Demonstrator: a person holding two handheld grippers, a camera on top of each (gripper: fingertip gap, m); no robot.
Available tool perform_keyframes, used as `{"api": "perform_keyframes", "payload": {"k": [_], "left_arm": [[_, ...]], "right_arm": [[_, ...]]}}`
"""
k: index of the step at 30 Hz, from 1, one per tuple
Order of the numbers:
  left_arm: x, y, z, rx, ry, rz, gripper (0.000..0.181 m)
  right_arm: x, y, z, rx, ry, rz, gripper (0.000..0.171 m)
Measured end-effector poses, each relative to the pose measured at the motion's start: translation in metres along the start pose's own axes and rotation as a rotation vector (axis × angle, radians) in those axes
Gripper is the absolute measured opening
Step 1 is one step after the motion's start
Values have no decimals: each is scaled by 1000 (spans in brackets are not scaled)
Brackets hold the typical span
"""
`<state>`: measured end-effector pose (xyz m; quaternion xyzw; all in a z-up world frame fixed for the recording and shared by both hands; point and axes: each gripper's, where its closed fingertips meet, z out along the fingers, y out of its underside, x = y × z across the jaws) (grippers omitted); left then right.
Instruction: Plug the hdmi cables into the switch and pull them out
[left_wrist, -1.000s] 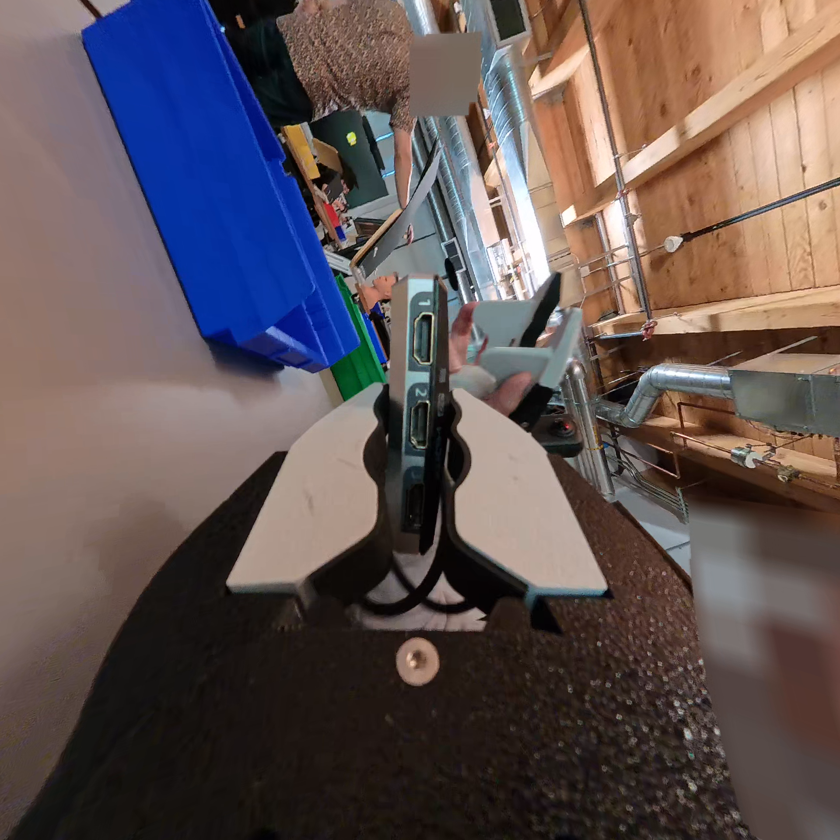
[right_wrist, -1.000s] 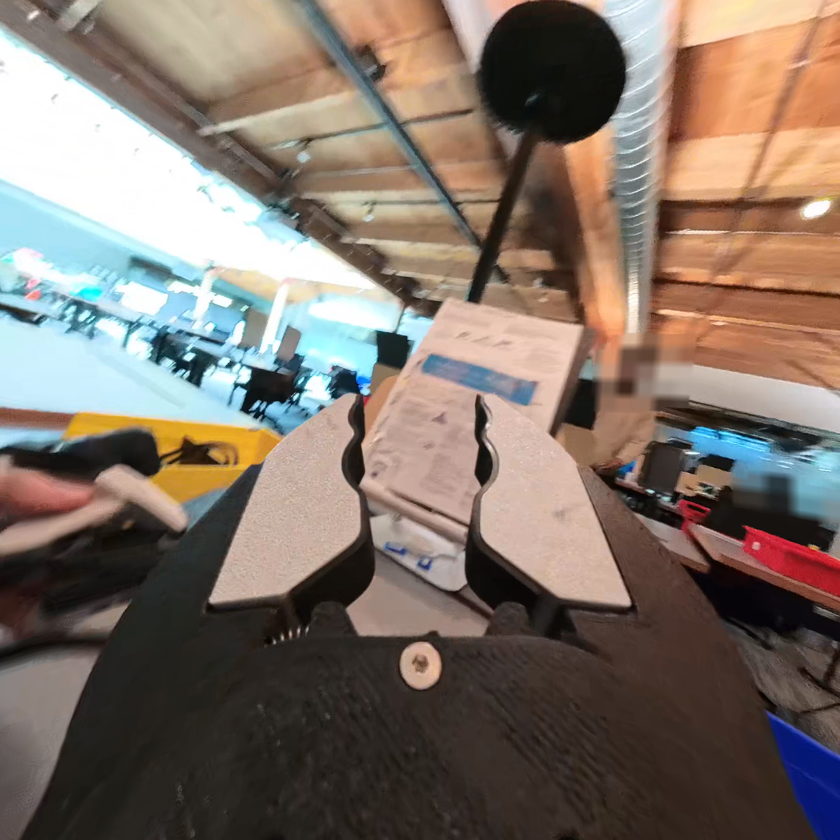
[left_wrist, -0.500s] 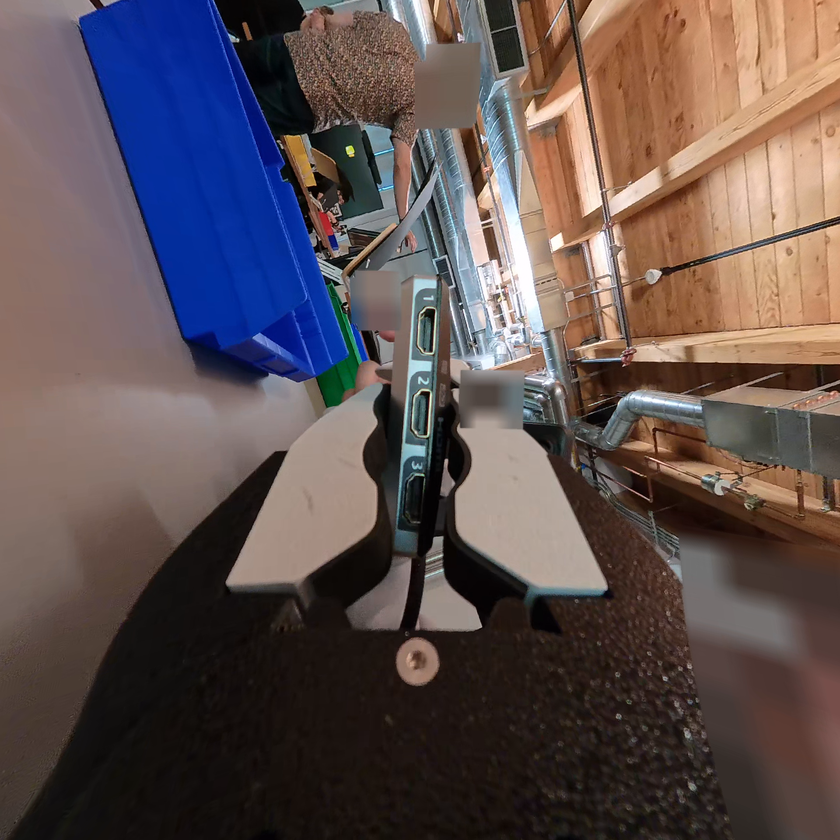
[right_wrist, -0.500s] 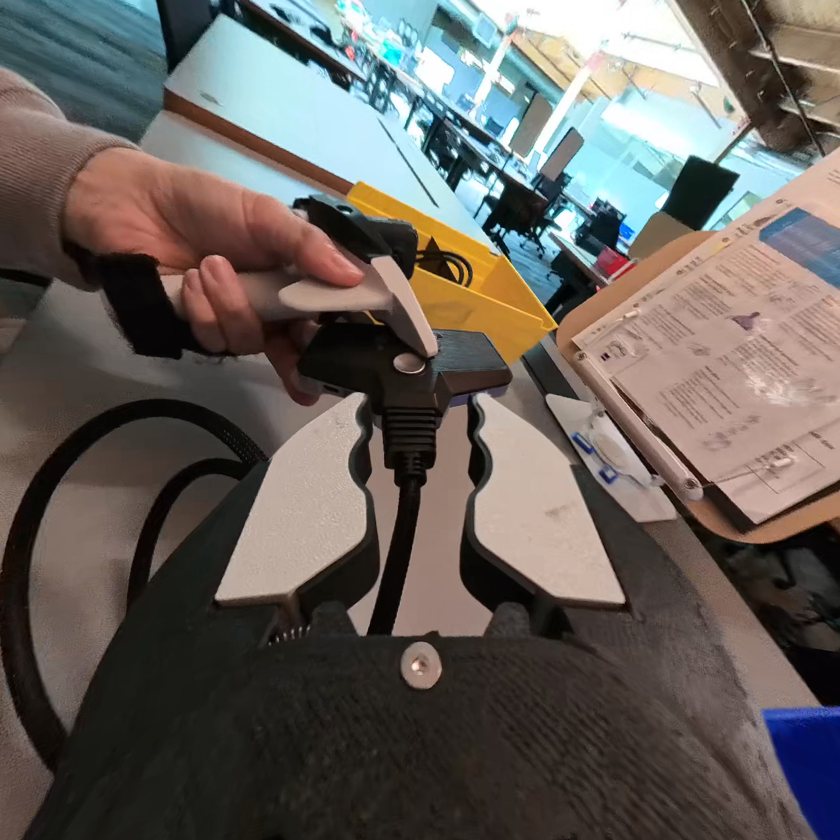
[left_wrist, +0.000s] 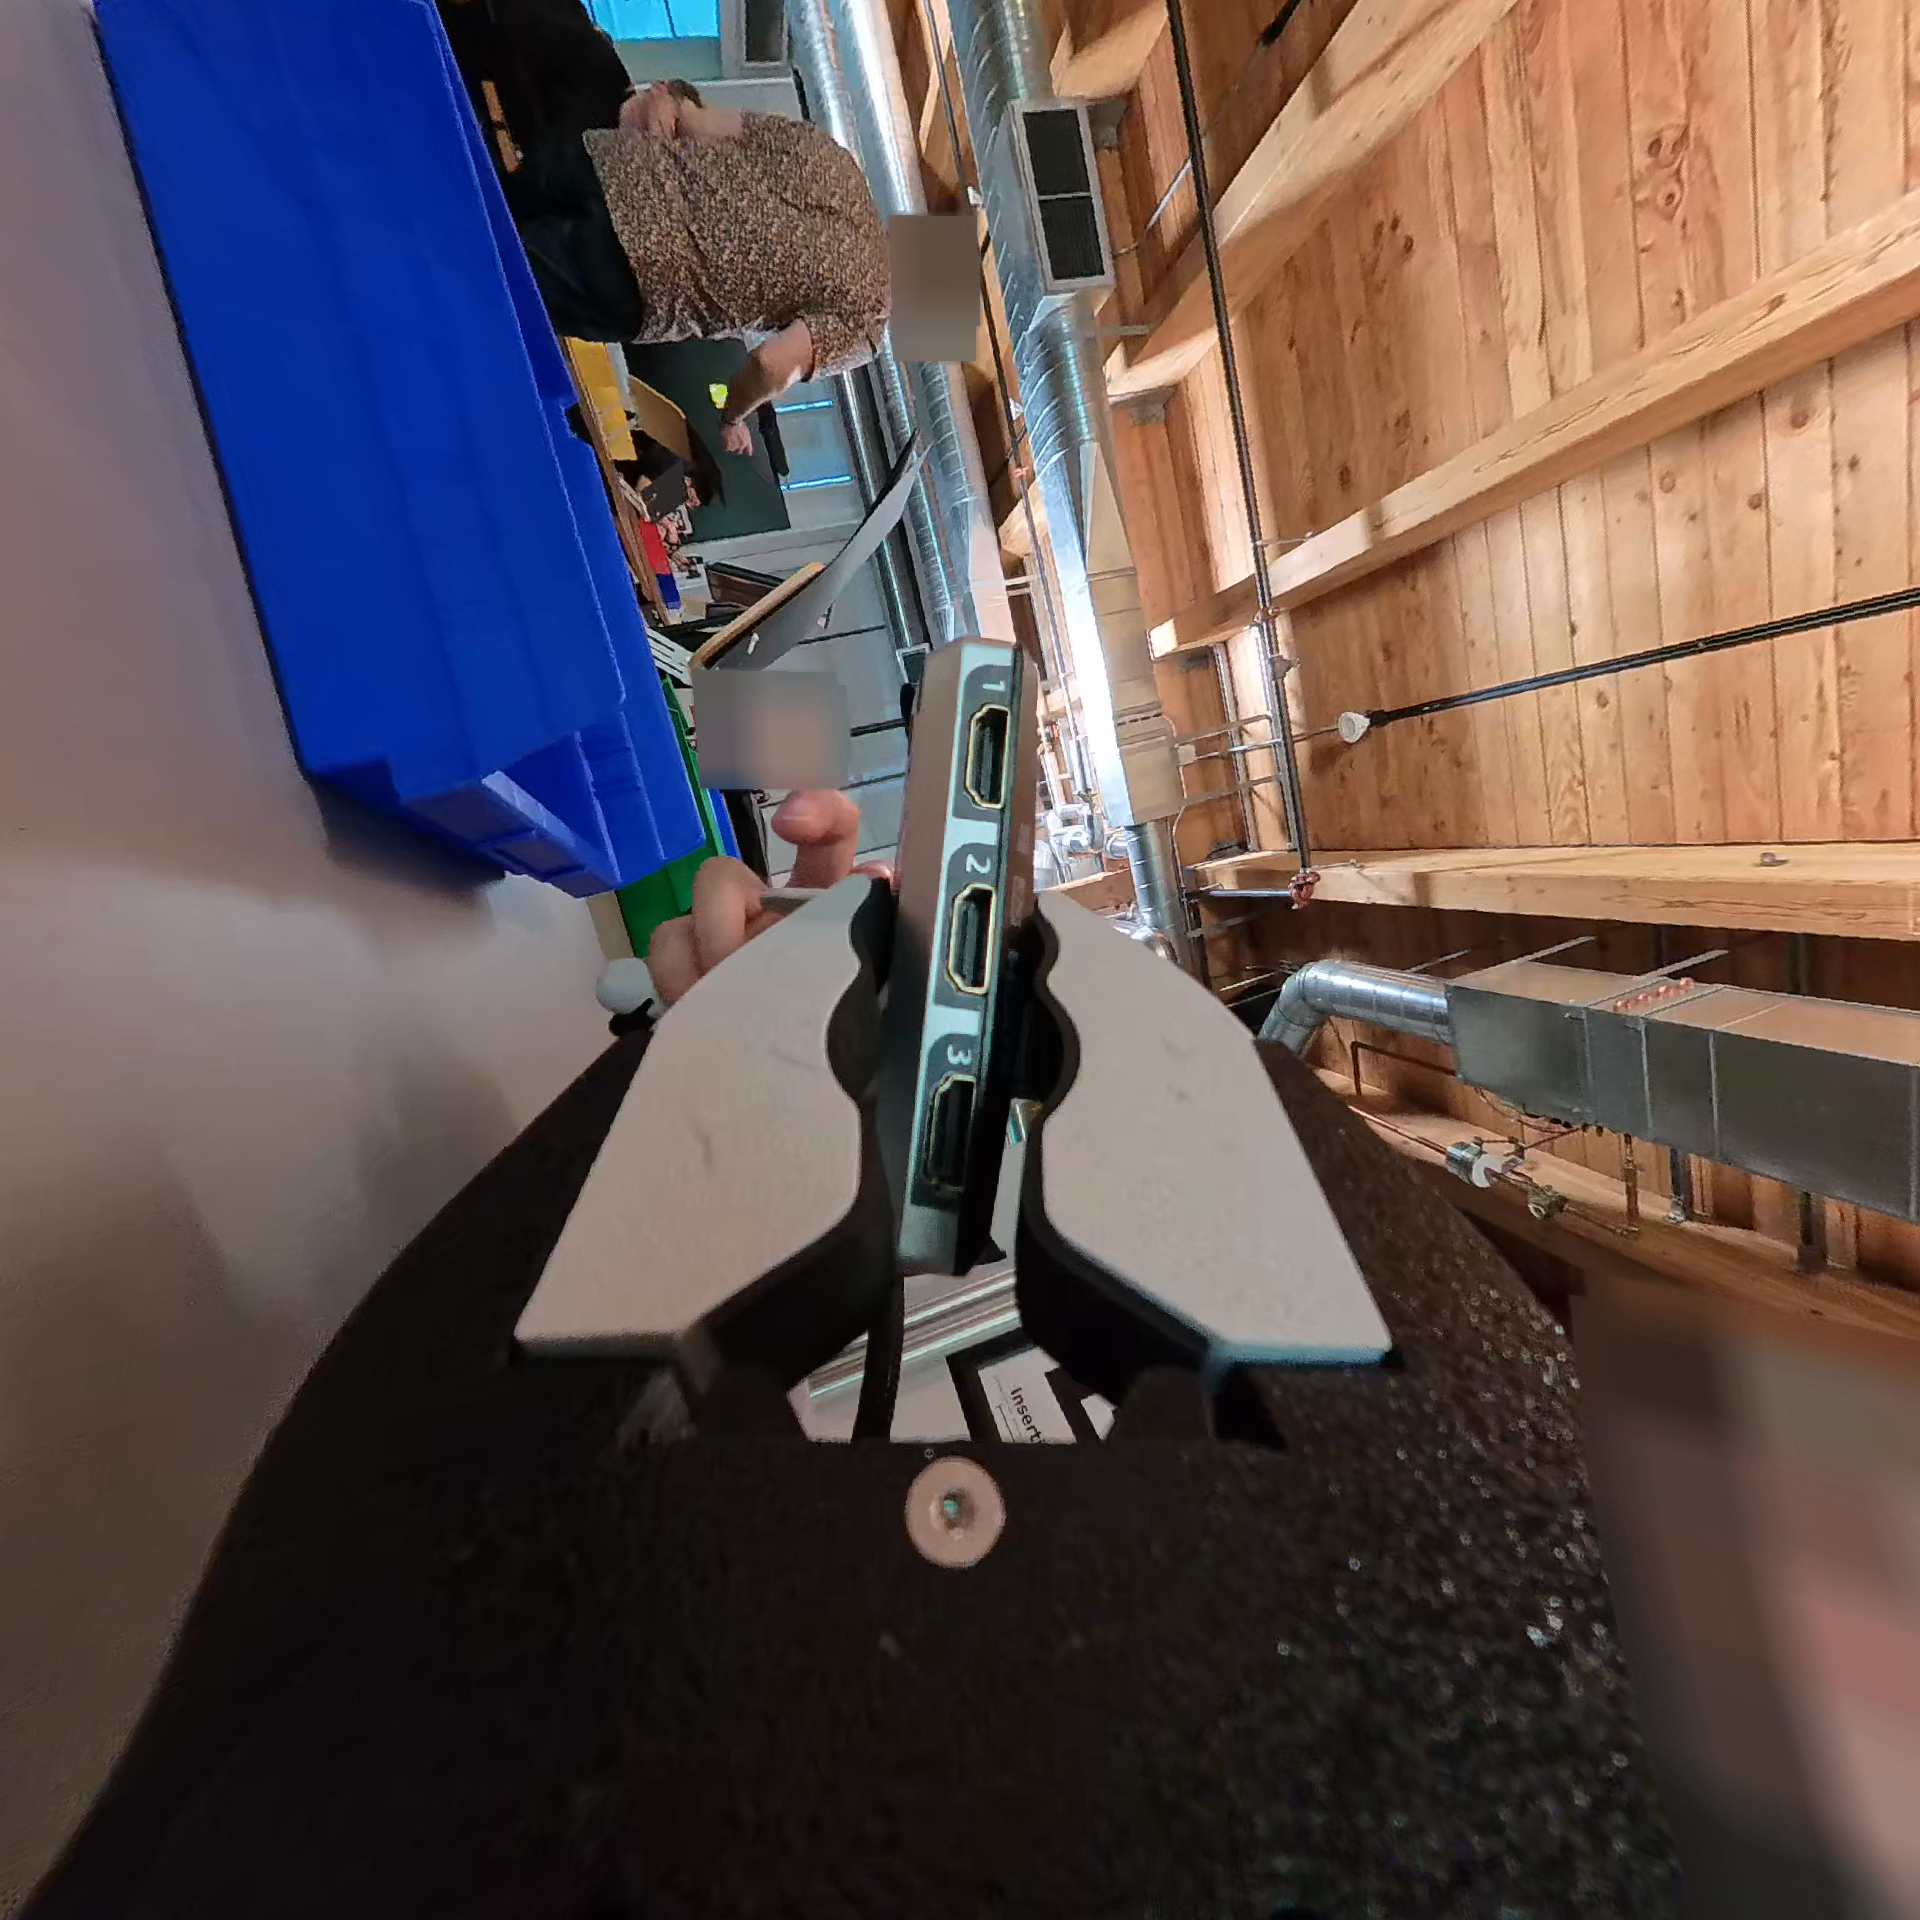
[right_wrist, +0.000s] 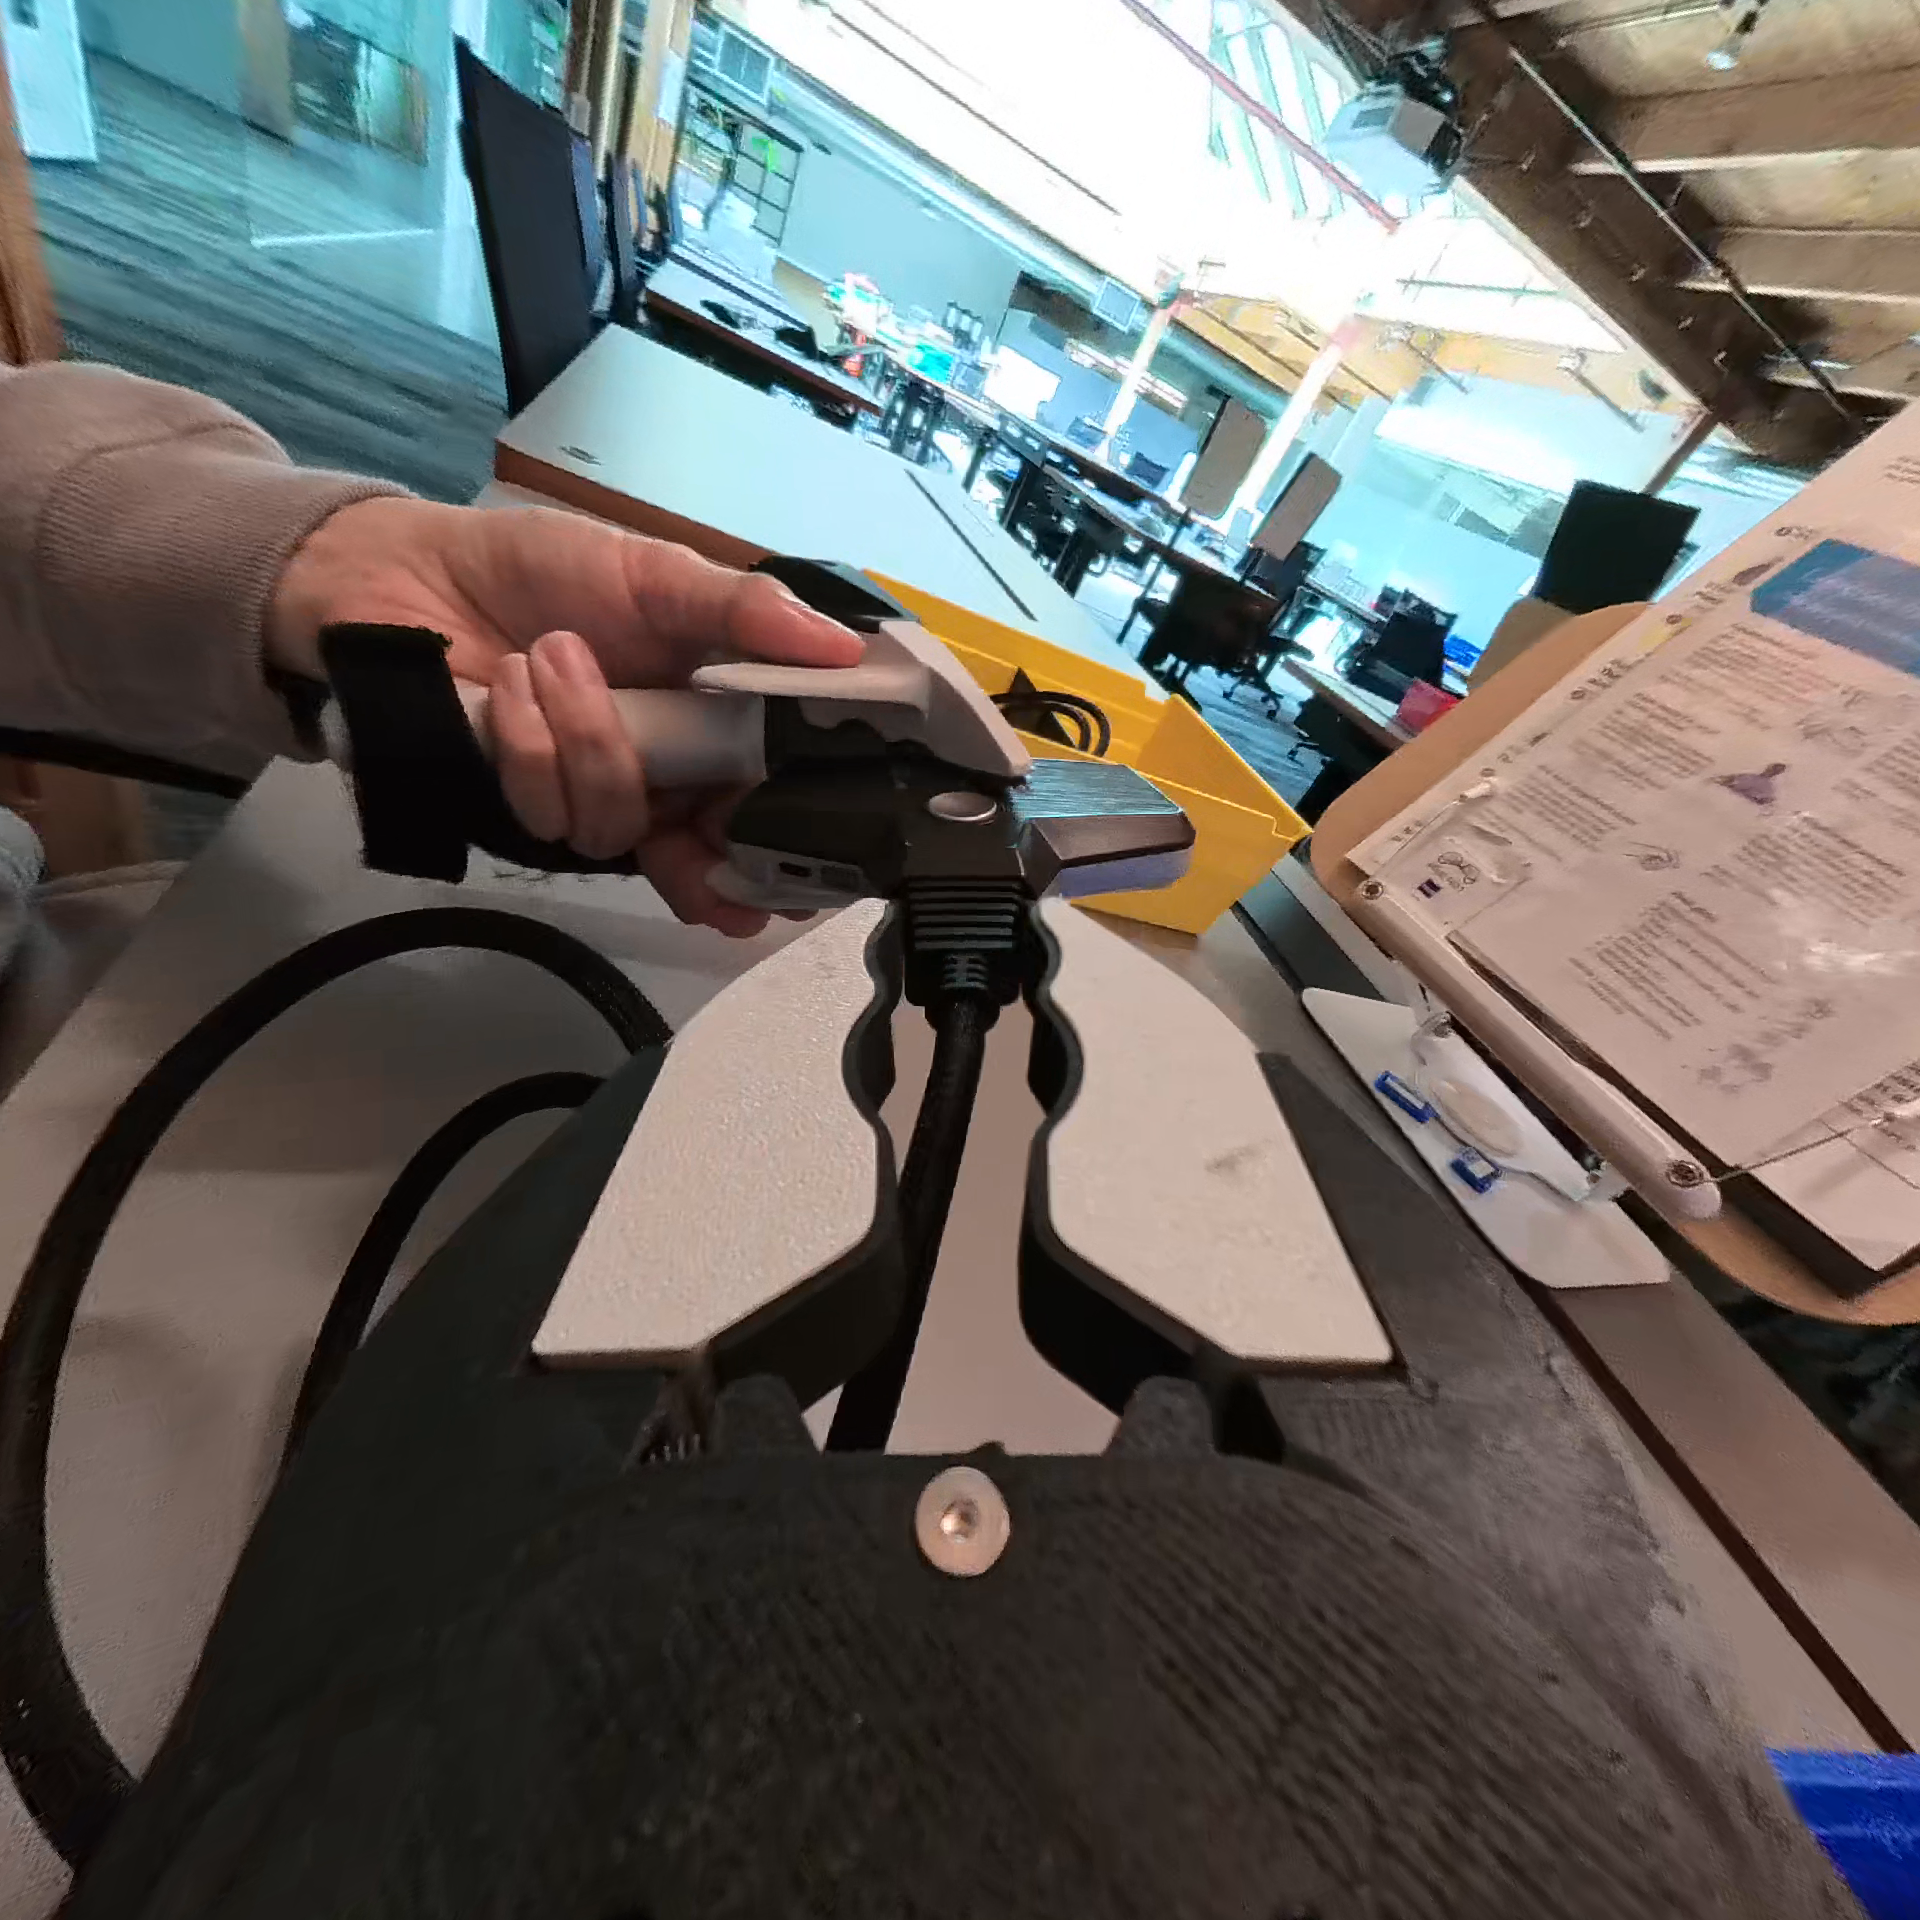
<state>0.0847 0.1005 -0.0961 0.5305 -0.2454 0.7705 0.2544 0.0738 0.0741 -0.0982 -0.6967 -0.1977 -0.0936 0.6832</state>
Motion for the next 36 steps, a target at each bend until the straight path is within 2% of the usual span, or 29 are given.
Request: {"api": "perform_keyframes", "payload": {"k": [6, 11, 17, 19, 21, 24, 25, 27, 30, 33, 36], "left_arm": [[3, -9, 0, 47, 4, -8, 25], [11, -12, -1, 36, -5, 82, 26], [33, -29, -14, 49, 25, 322, 26], [48, -33, -24, 36, 20, 579, 27], [62, -28, -33, -15, -37, 974, 30], [59, -21, -38, -161, -286, 1695, 52], [56, -18, -38, -217, -351, 1900, 60], [53, -7, -32, -318, -406, 2211, 63], [46, 12, -21, -448, -413, 2539, 68], [30, 28, -14, -575, -350, 2751, 50], [28, 26, -13, -533, -345, 2846, 39]], "right_arm": [[3, 5, 7, -28, 55, -86, 21], [6, 4, 12, -29, 78, -80, 21], [17, -9, 1, 16, 111, -34, 22], [24, -18, -12, 73, 121, 20, 22], [28, -27, -25, 137, 99, 90, 22], [20, -29, -35, 182, -22, 211, 21], [16, -29, -34, 192, -57, 234, 21], [9, -30, -28, 210, -112, 275, 21], [-4, -28, -14, 201, -190, 314, 21], [-21, -23, 1, 153, -260, 326, 21], [-29, -25, 9, 160, -279, 306, 21]]}}
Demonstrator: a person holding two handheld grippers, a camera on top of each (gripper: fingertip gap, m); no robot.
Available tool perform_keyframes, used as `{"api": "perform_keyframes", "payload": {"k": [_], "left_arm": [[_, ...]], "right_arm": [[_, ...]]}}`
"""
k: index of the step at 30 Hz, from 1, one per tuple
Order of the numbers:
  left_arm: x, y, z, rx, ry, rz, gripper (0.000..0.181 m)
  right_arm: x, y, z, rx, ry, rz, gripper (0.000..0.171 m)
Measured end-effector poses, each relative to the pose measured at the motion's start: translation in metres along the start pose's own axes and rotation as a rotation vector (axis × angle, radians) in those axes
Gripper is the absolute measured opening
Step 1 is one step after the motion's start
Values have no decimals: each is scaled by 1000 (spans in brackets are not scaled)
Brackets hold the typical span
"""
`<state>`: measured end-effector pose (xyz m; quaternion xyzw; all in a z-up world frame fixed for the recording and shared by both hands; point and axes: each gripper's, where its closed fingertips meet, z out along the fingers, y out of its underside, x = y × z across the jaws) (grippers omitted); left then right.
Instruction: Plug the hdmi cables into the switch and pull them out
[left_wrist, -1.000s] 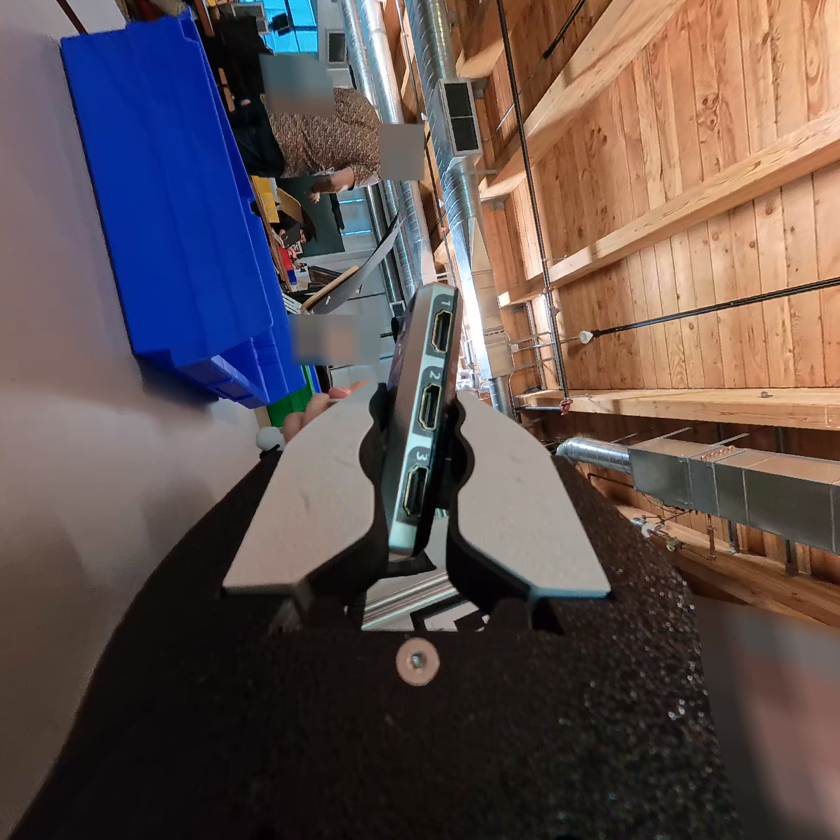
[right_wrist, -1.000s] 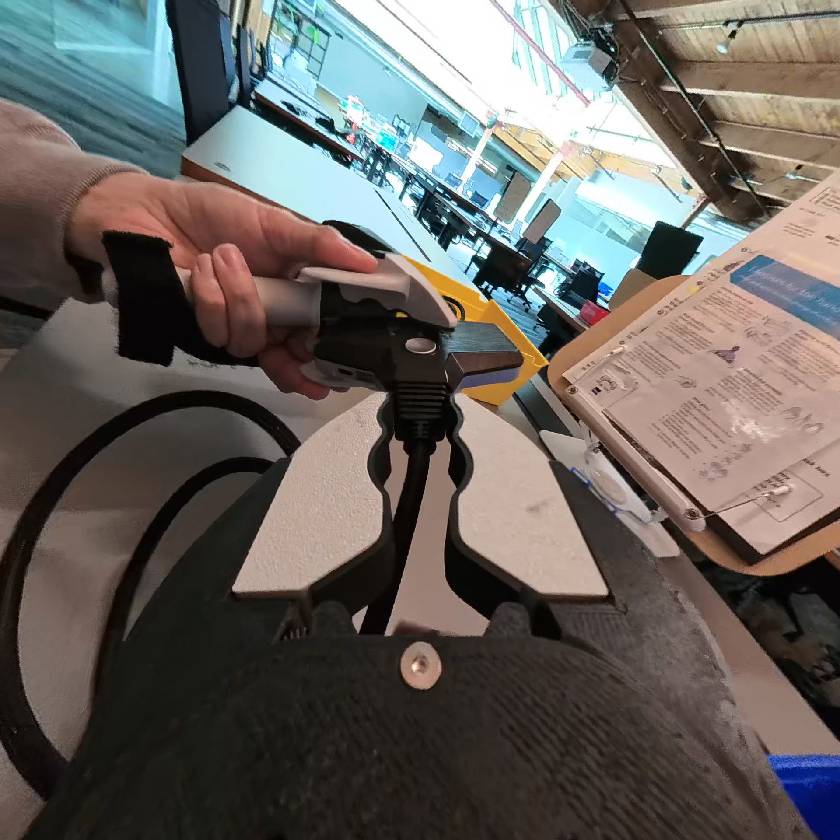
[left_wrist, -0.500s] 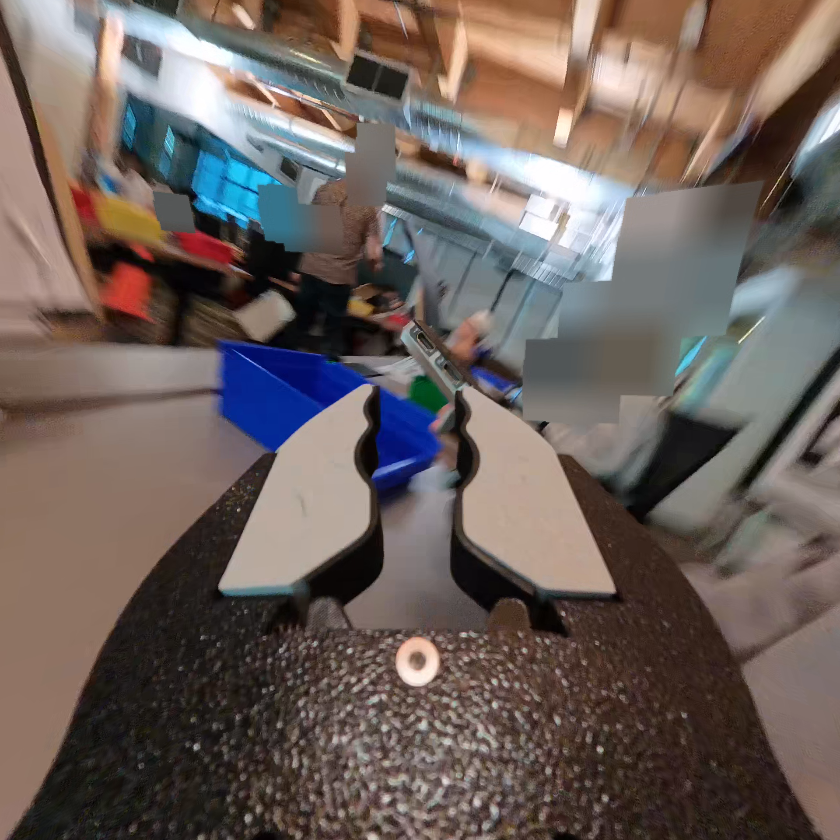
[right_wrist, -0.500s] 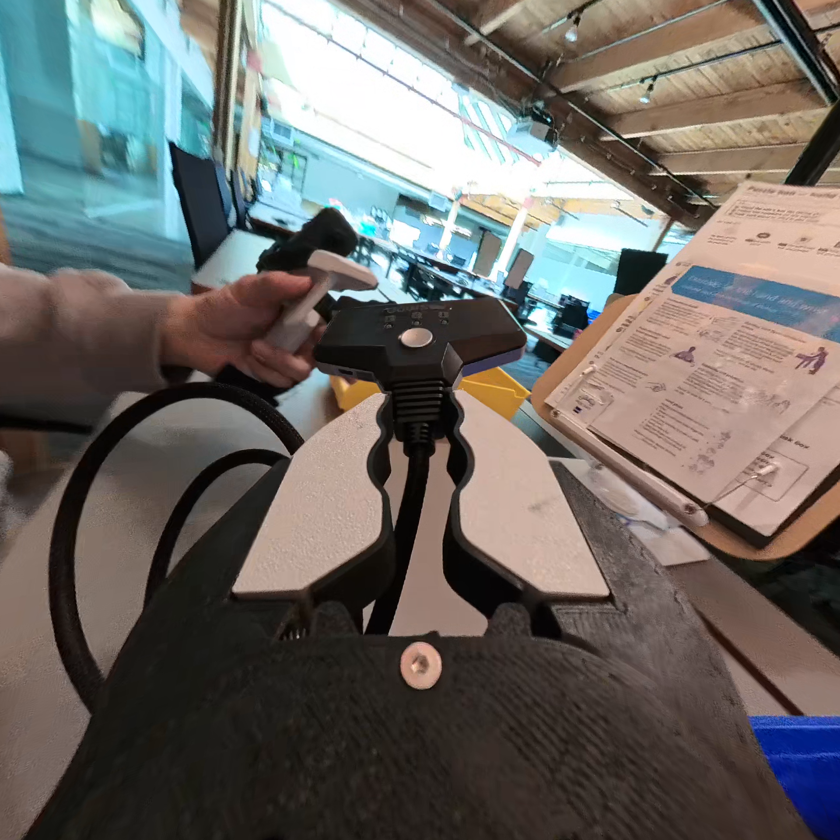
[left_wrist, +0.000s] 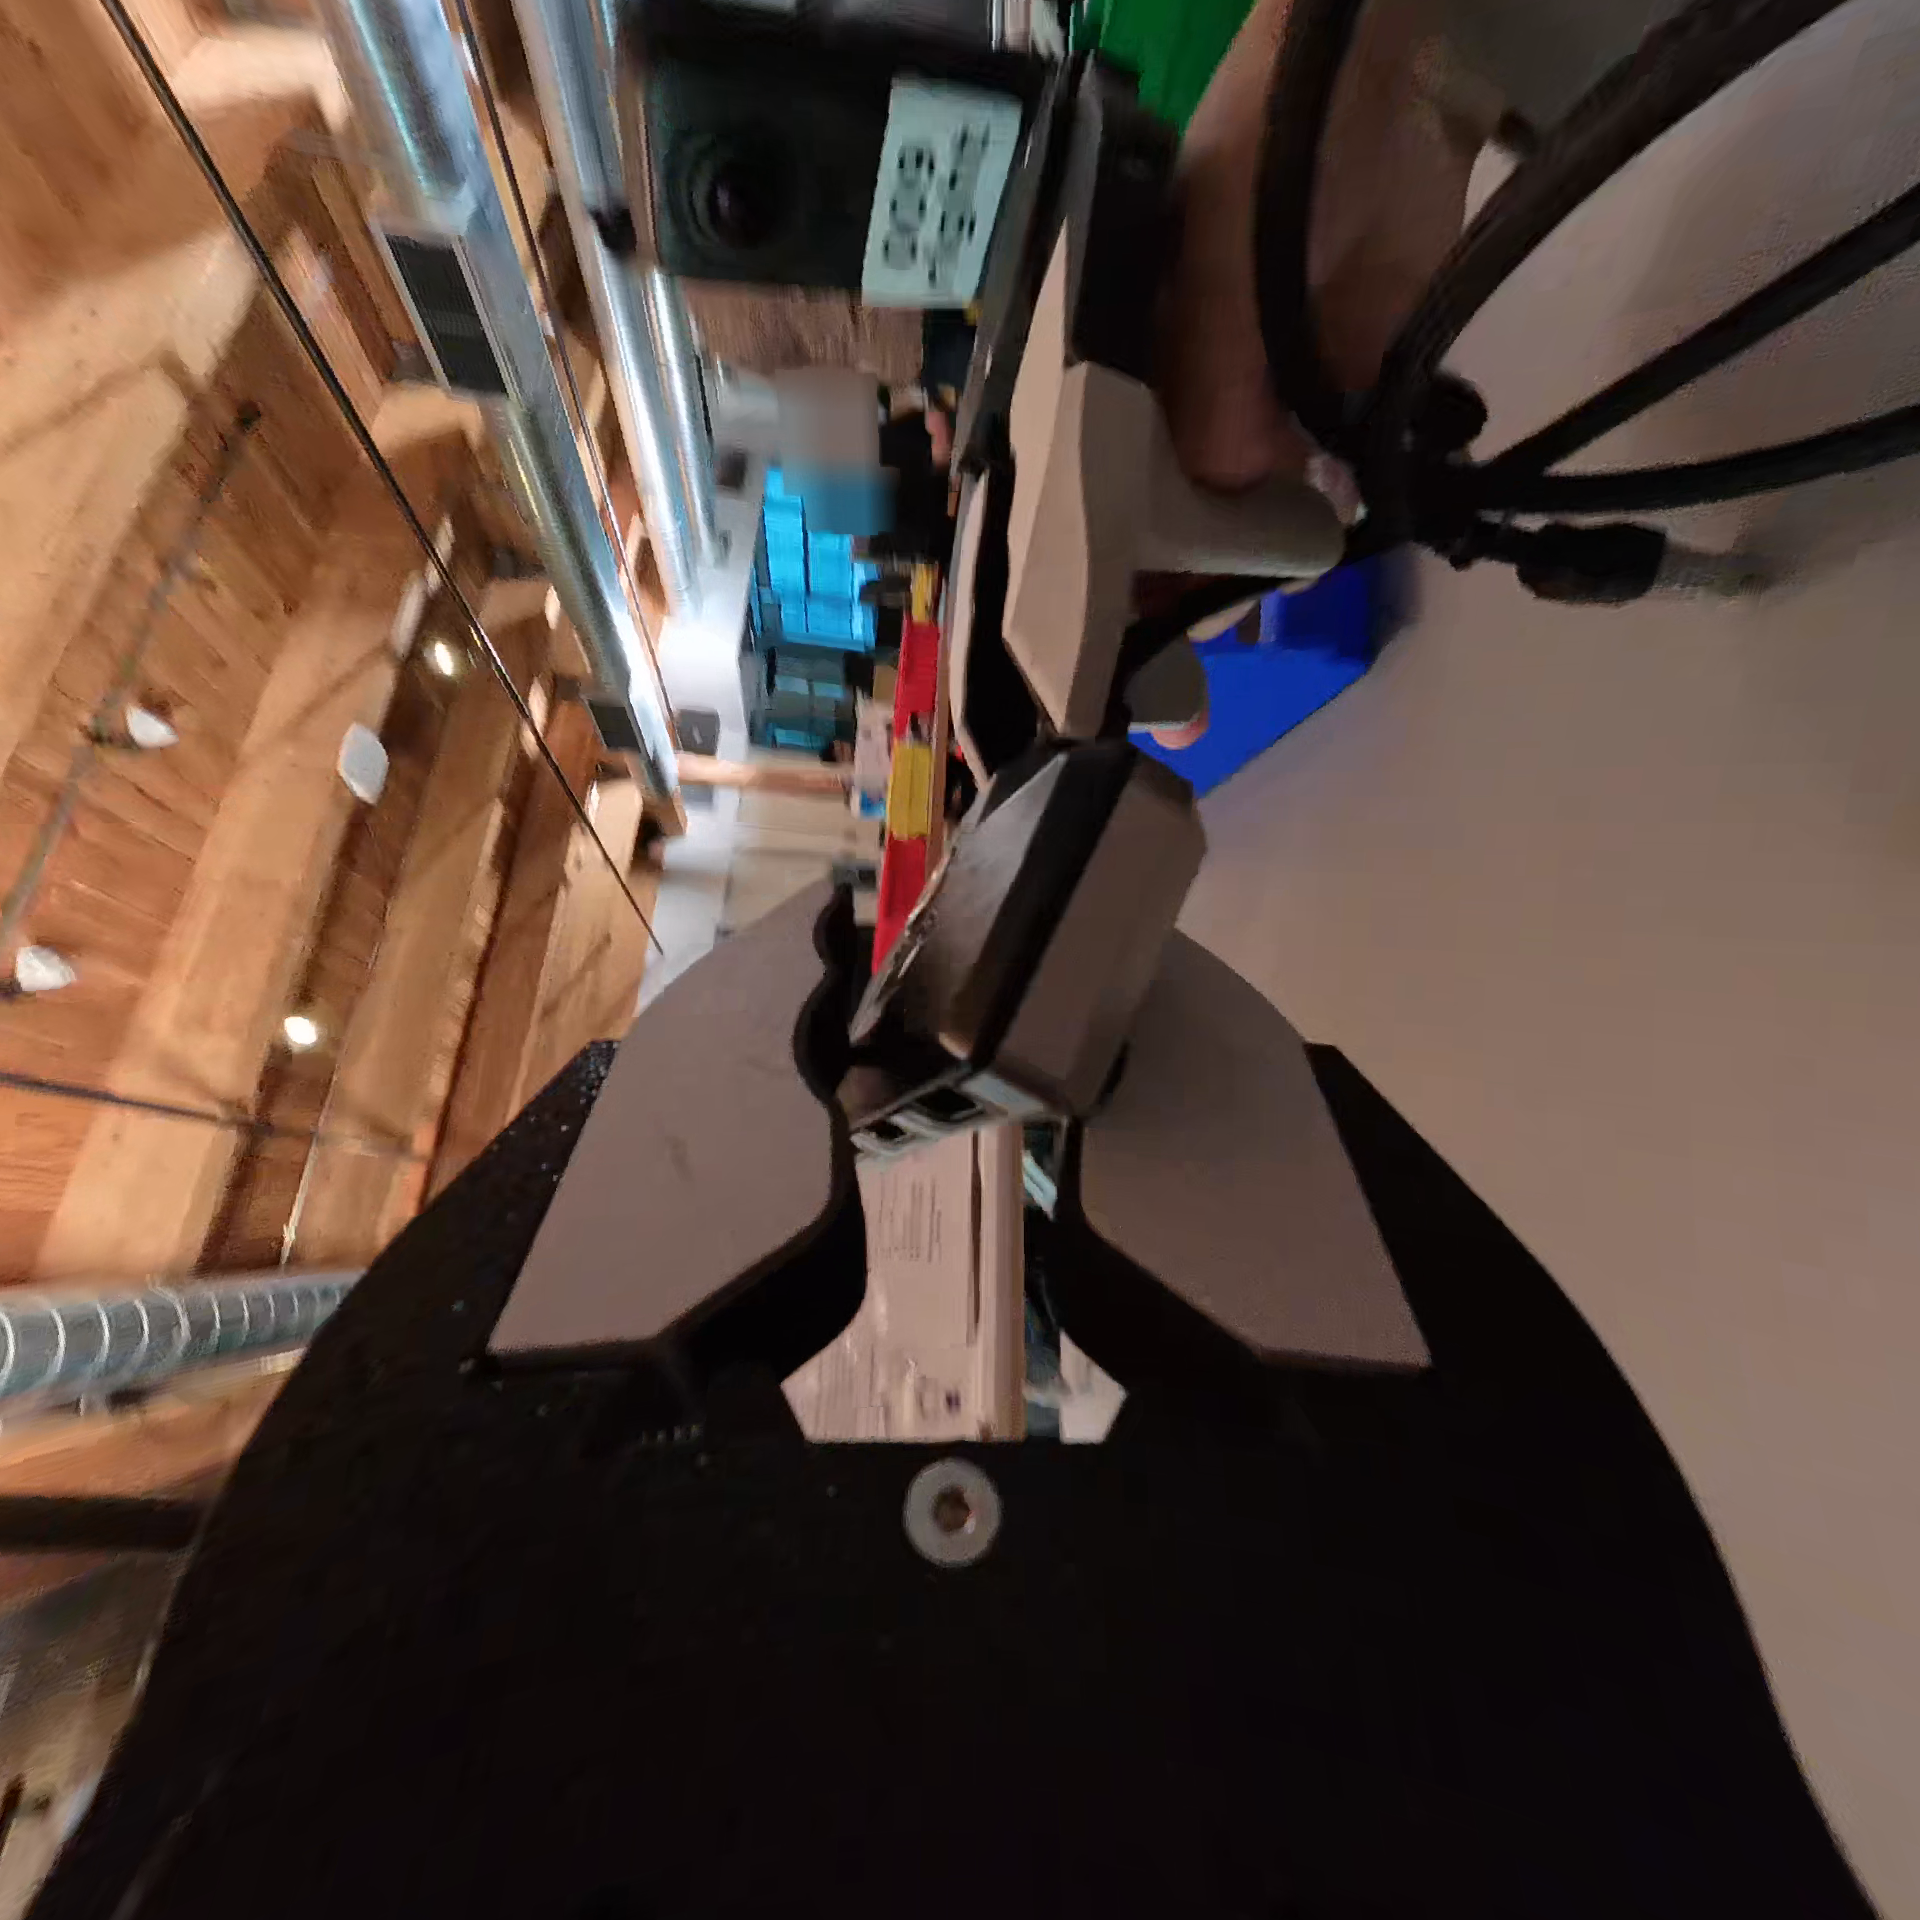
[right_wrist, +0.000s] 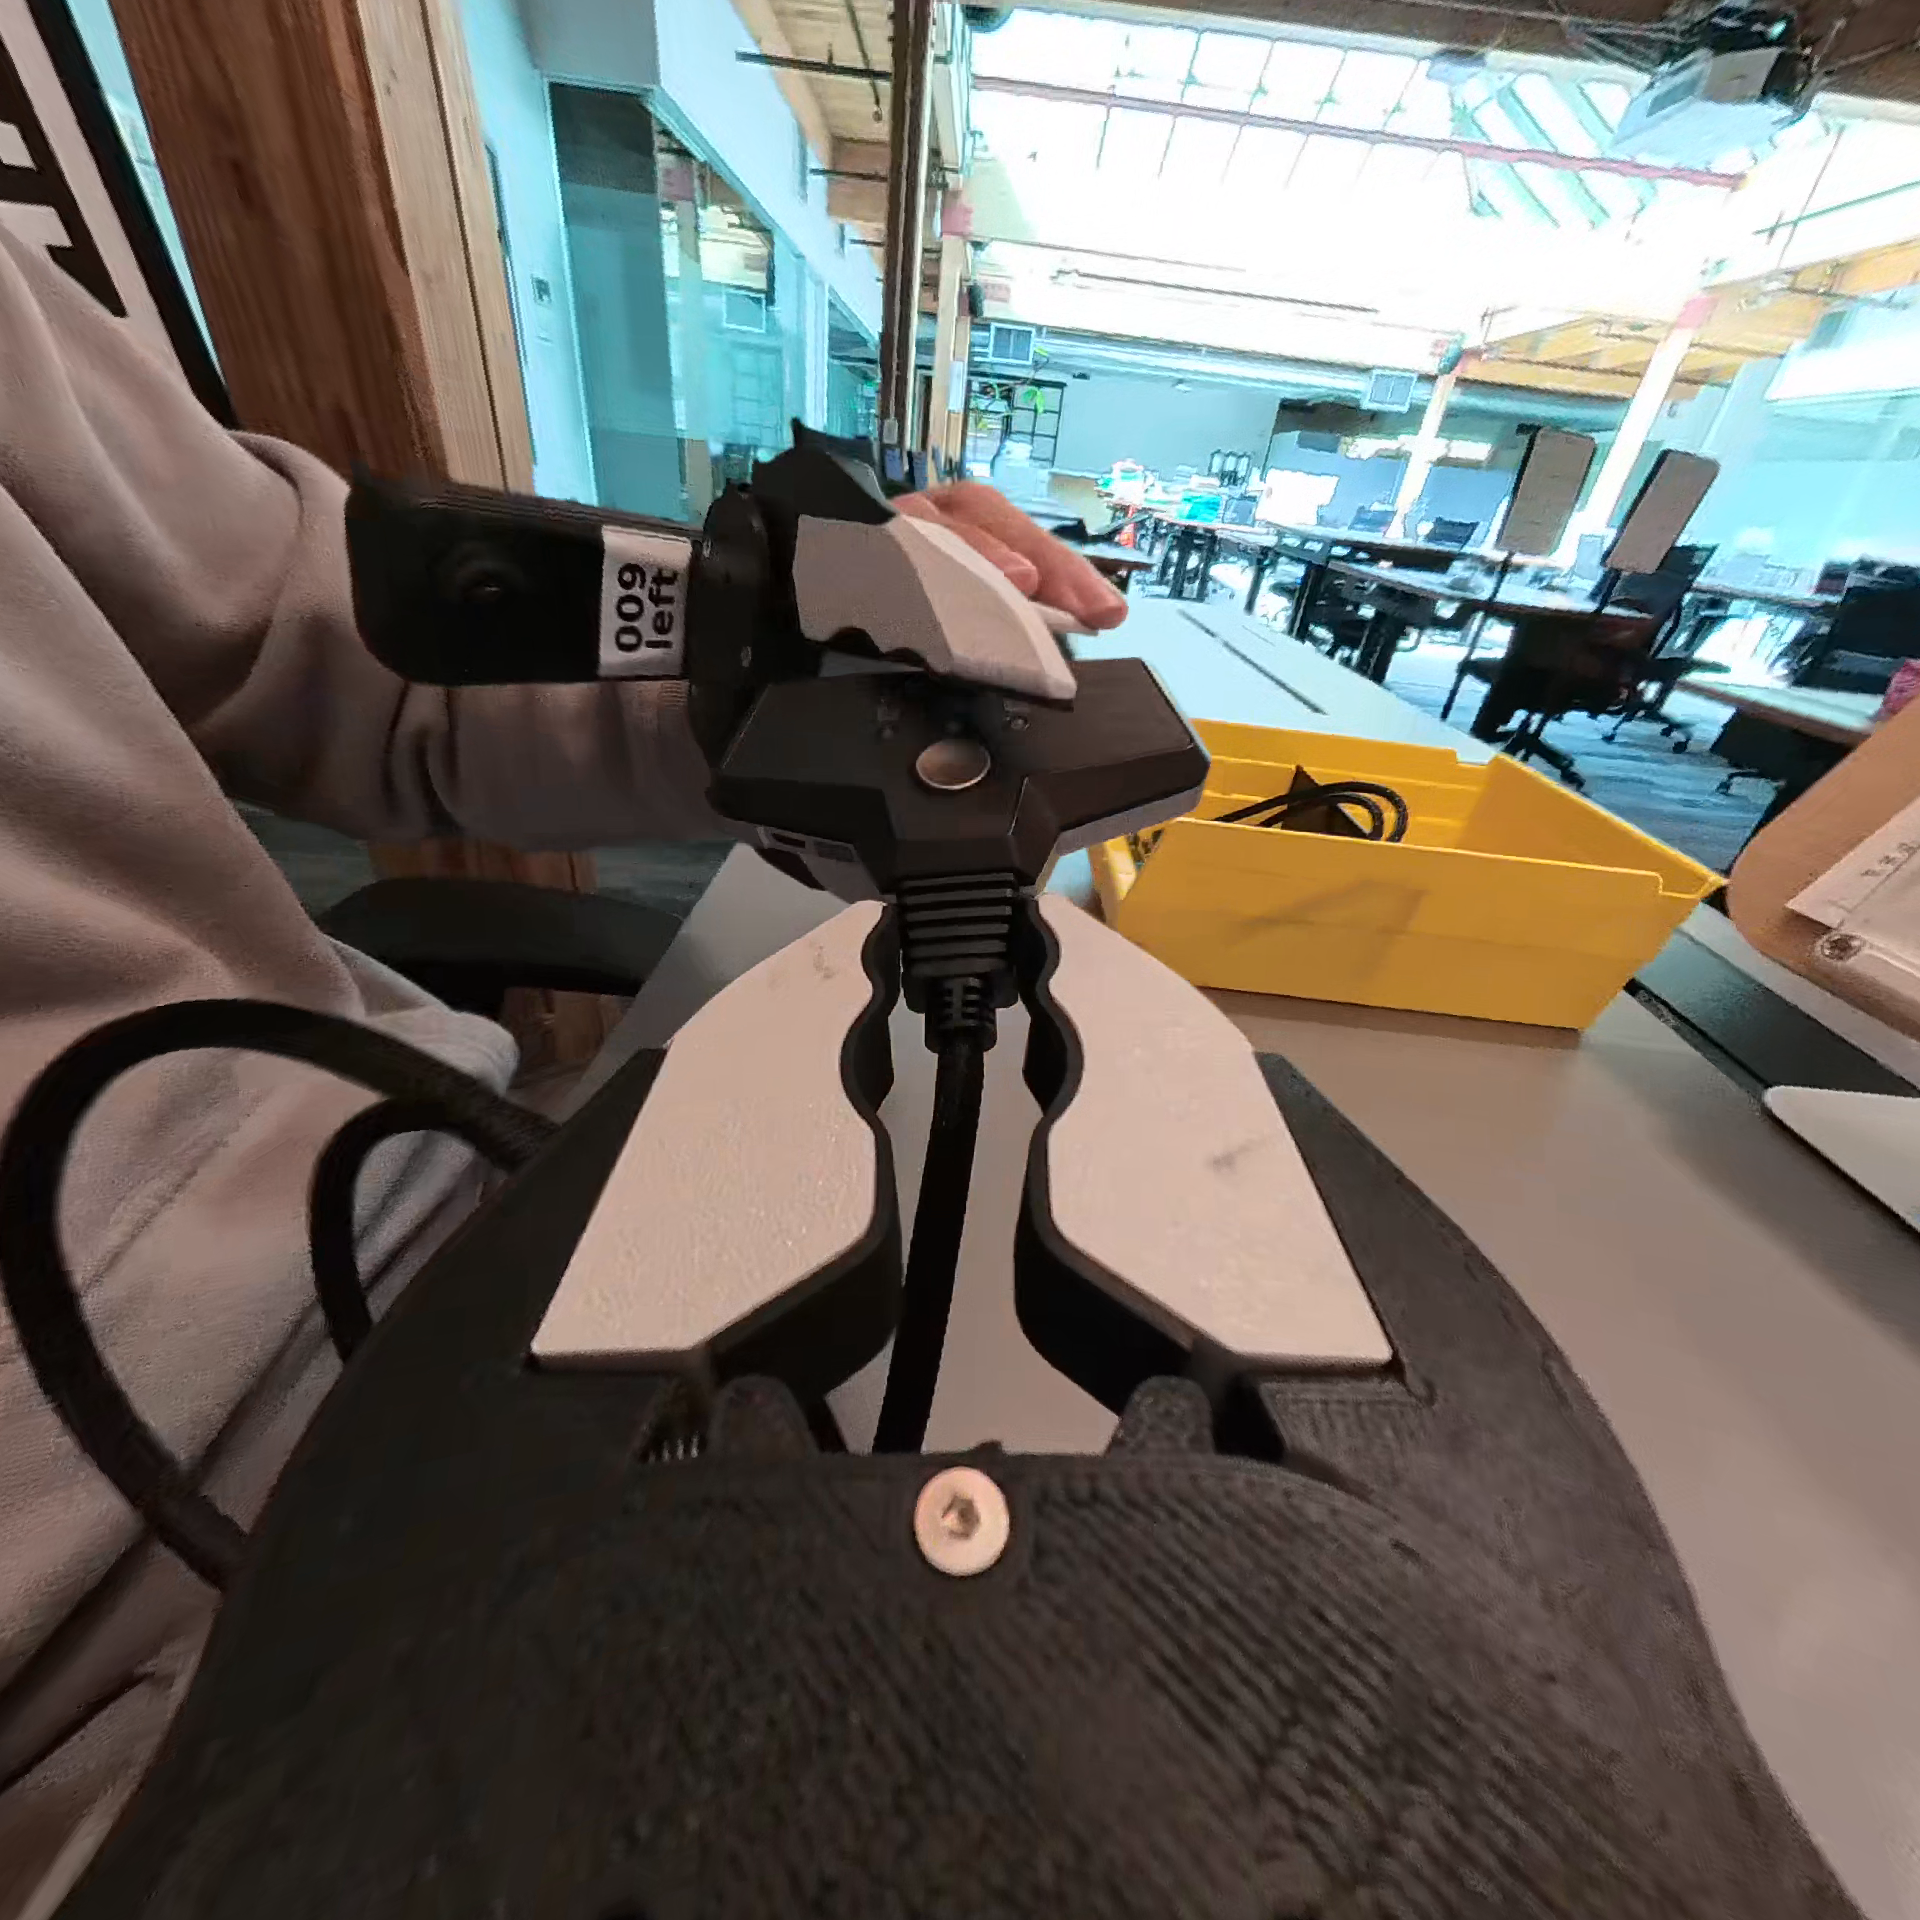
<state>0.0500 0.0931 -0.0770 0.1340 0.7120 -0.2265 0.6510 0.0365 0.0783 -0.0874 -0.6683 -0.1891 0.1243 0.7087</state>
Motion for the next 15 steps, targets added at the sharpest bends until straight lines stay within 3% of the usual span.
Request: {"api": "perform_keyframes", "payload": {"k": [5, 8, 15], "left_arm": [[-9, 8, 1, -95, -88, -39, 37], [-25, 4, 0, -76, -160, -100, 37], [-40, -4, 1, 28, -251, -175, 37]], "right_arm": [[14, -7, 2, 121, 90, -33, 28], [13, -17, 0, 194, 59, 56, 23], [10, -42, -4, 237, 109, 40, 24]]}}
